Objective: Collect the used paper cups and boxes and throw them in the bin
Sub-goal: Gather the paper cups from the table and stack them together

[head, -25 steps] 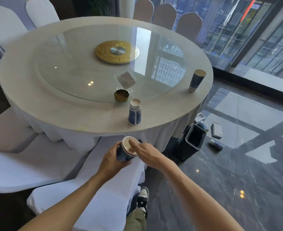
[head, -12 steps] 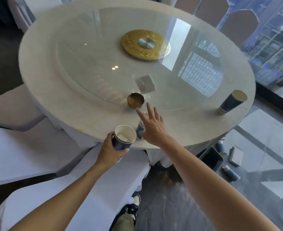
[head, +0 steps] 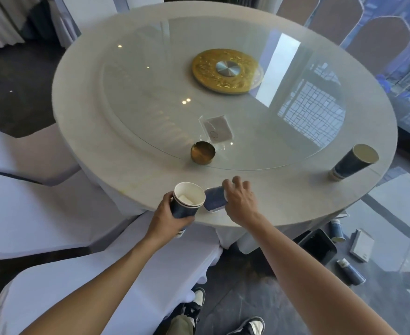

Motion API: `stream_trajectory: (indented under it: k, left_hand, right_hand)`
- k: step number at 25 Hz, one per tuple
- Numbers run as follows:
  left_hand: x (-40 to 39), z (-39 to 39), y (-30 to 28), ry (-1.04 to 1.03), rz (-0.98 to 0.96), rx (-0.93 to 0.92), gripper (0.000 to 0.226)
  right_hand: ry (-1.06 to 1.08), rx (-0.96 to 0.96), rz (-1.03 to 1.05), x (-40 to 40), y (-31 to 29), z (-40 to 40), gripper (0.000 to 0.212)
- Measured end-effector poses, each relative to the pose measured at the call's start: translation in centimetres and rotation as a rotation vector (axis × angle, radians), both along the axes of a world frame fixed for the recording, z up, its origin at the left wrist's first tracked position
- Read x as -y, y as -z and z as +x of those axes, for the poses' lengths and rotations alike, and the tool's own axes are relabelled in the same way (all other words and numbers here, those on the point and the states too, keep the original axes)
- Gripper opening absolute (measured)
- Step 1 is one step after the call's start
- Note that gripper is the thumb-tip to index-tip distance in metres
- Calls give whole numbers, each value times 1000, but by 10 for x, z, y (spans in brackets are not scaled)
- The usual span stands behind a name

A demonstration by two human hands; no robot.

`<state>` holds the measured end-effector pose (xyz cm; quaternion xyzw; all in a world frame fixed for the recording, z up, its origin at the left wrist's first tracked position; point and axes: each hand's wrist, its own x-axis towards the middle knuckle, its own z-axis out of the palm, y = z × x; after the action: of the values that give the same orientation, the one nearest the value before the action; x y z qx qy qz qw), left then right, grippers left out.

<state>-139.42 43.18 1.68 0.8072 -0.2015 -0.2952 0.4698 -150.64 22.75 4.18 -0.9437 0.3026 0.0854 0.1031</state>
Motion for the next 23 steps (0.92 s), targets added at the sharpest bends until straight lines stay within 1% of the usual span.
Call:
stream_trajectory:
  k: [2,5,7,8,11,14,17,18,19,21,23]
  left_hand:
    - [14,-7,-8,9,4,16,84]
    - [43,-18,-20,44,12,24,81]
    - [65,-28,-30,58,4,47,79]
    - [77,-33,-34,54,-5,56,79]
    - [114,-52,-48,43,-55,33,85]
    - [155,-79,-62,63,-133,-13,99]
    - [195,-113,-71,145,-186,-44,102]
    - [206,-124,-74,166,-195,-59,98]
    - [216,-134,-76,184,-200,-69,88]
    - [239,-162,-79,242,-210,-73,63]
    - [257,-188,-81,306,-211,-93,54]
  right_hand:
    - [91,-31,63,14,4,-21,47]
    - [156,-163,193,35,15,-63,53]
    - [222,-178,269,46,19,-95,52]
    - [272,-150,318,49,18,-111,52]
    - [444,28,532,56,16,-160,59]
    - [545,139,656,63,13,-210,63]
    - [600,233,740,74,11,-248,67]
    - [605,249,748,79,9,-256,68]
    - [601,274,756,83,7,-262,68]
    - [613,337,774,97,0,-279,67]
    - [623,414,805,112,-9,-294,67]
